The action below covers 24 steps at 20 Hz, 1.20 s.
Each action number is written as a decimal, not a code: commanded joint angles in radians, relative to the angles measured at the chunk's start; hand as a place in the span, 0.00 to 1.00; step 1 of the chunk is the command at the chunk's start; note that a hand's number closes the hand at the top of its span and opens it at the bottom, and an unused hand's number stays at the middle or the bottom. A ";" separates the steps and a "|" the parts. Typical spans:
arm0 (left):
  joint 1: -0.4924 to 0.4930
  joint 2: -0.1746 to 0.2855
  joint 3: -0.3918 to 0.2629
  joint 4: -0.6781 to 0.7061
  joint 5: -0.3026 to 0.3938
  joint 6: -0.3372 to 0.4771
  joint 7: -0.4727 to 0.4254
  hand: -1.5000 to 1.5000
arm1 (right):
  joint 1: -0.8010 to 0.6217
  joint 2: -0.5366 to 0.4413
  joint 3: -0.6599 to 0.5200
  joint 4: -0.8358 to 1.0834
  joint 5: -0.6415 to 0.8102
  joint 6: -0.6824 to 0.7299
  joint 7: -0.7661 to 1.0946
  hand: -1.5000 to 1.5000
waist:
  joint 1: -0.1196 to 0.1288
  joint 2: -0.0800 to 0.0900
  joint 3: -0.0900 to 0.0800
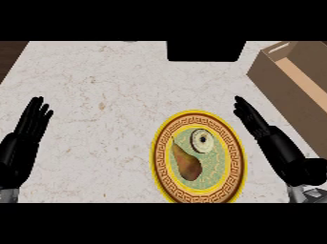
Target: Pick the pear from the plate and place it in the cardboard box
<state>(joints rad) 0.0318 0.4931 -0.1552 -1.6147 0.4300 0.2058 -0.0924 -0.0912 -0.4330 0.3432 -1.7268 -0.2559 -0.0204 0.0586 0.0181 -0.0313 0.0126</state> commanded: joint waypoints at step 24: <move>-0.335 0.020 -0.143 0.159 -0.263 -0.160 -0.049 0.50 | -0.975 -0.067 0.246 0.557 0.317 0.772 -0.112 0.00 | 0.017 0.043 -0.014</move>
<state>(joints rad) -0.2875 0.5287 -0.3026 -1.4930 0.1762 0.0541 -0.1184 -0.9830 -0.5176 0.5052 -1.2039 -0.0272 0.6653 -0.0472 0.0385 0.0138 -0.0007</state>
